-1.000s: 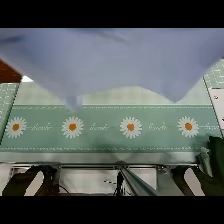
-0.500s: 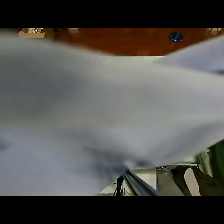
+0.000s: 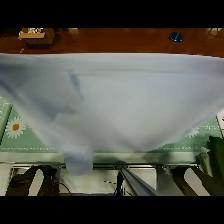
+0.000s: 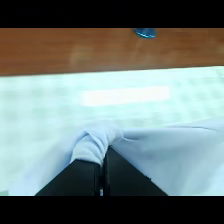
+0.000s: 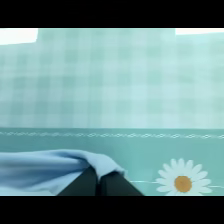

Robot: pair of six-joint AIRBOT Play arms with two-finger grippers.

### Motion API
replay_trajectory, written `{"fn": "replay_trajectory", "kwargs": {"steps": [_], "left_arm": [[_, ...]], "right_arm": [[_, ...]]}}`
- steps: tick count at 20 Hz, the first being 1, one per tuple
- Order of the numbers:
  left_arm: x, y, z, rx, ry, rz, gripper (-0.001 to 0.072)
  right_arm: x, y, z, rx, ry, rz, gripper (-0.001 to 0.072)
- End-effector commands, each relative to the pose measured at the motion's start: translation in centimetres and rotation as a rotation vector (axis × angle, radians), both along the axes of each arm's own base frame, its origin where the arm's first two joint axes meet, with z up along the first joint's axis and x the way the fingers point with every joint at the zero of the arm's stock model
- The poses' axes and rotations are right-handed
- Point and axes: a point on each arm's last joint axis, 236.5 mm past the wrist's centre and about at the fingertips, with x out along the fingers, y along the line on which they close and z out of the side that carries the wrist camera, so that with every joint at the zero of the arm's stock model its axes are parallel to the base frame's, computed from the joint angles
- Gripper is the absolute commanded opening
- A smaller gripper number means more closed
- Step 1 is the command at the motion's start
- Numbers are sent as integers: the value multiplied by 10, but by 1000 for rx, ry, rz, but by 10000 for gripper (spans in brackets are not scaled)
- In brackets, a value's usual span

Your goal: Fold the shirts.

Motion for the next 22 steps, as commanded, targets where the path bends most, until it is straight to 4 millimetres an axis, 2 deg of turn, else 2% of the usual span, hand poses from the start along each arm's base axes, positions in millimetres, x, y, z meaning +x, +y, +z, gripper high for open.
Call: {"fn": "replay_trajectory", "kwargs": {"steps": [1,3,4,5,7,8,10,12,14,16,19,20,21,22], "left_arm": [[74,4,-50,-223,17,-1,26],[109,8,-87,-235,85,6,26],[128,6,-104,-232,114,-1,26],[147,4,-119,-226,124,3,27],[187,5,-151,-184,122,32,26],[205,7,-169,-171,131,56,26],[231,10,-204,-169,165,107,26],[250,12,-236,-161,192,151,26],[263,11,-264,-148,218,183,27],[269,3,-291,-138,259,184,27],[262,-21,-328,-130,352,125,27],[257,-28,-336,-131,384,101,28],[253,-32,-340,-133,405,83,30],[250,-31,-340,-137,417,71,67]], "right_arm": [[64,-18,-55,141,151,15,26],[102,-16,-88,172,209,43,26],[125,-6,-104,173,210,80,26],[149,1,-117,167,191,105,27],[201,3,-142,156,130,67,26],[220,2,-150,156,98,46,27],[252,-3,-165,150,44,8,26],[274,-12,-179,143,14,-28,26],[286,-25,-198,121,21,-75,27],[287,-36,-224,98,80,-109,27],[277,-31,-266,115,209,-90,33],[272,-28,-276,126,248,-78,96],[265,-25,-281,118,279,-50,196],[257,-26,-280,101,297,-10,257]]}}
